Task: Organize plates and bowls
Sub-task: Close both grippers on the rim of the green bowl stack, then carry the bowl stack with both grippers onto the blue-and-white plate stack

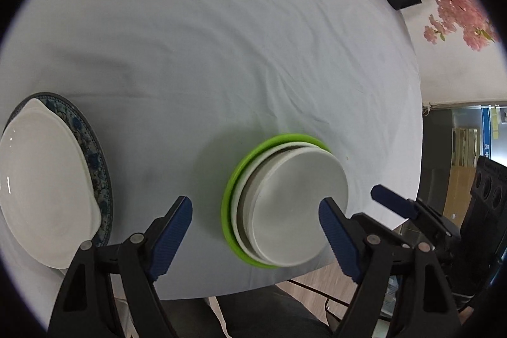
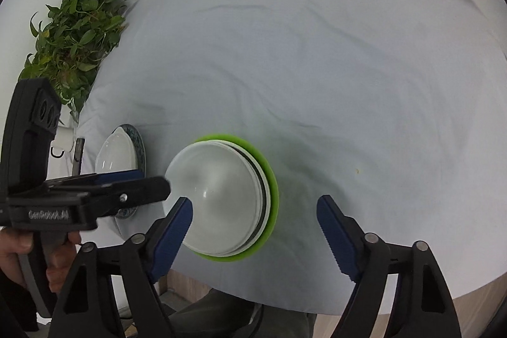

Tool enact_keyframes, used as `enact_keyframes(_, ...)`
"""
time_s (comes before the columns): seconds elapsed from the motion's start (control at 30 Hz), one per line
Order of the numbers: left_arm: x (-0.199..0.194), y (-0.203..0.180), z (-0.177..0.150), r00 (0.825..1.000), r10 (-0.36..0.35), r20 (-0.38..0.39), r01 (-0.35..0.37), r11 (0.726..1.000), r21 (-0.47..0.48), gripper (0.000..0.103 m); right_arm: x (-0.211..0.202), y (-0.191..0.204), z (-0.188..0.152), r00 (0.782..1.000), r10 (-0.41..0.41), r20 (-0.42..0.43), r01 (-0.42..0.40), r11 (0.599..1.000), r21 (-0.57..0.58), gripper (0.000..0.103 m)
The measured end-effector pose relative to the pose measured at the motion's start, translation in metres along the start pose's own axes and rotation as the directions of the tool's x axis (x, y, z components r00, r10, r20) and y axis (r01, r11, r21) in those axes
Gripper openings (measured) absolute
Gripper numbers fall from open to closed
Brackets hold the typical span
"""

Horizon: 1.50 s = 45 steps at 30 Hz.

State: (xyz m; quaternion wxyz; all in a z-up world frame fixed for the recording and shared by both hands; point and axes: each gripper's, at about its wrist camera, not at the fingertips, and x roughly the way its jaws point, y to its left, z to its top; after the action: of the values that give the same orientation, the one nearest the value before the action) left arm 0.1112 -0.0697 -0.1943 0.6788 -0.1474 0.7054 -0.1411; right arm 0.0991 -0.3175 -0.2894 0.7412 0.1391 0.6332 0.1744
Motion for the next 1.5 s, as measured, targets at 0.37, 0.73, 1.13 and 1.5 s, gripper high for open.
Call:
enact_keyframes(0.37,0.031,0.000,0.008,0.995,0.051,-0.082,-0.054,0.998,-0.027,0.038,0.047,-0.007,0.005,0.992,0.039,-0.117,-0.036,0.999,0.028,0.032)
enact_keyframes(0.73,0.039,0.004,0.005,0.993,0.085,-0.088,-0.087,0.996,-0.021,0.022,0.073,-0.011,0.006,0.984,0.088,-0.154,-0.076,0.994,0.082,0.021)
enact_keyframes(1.13,0.028,-0.032,-0.001,0.987,0.161,-0.029,-0.159,0.986,0.050,0.021,0.068,-0.007,0.005,0.986,0.057,-0.157,-0.039,0.993,0.113,0.018)
enact_keyframes(1.5,-0.058,-0.057,-0.007,0.981,0.159,0.110,-0.170,0.980,0.101,0.021,-0.014,0.042,0.026,0.999,0.027,-0.031,-0.024,0.997,0.078,0.018)
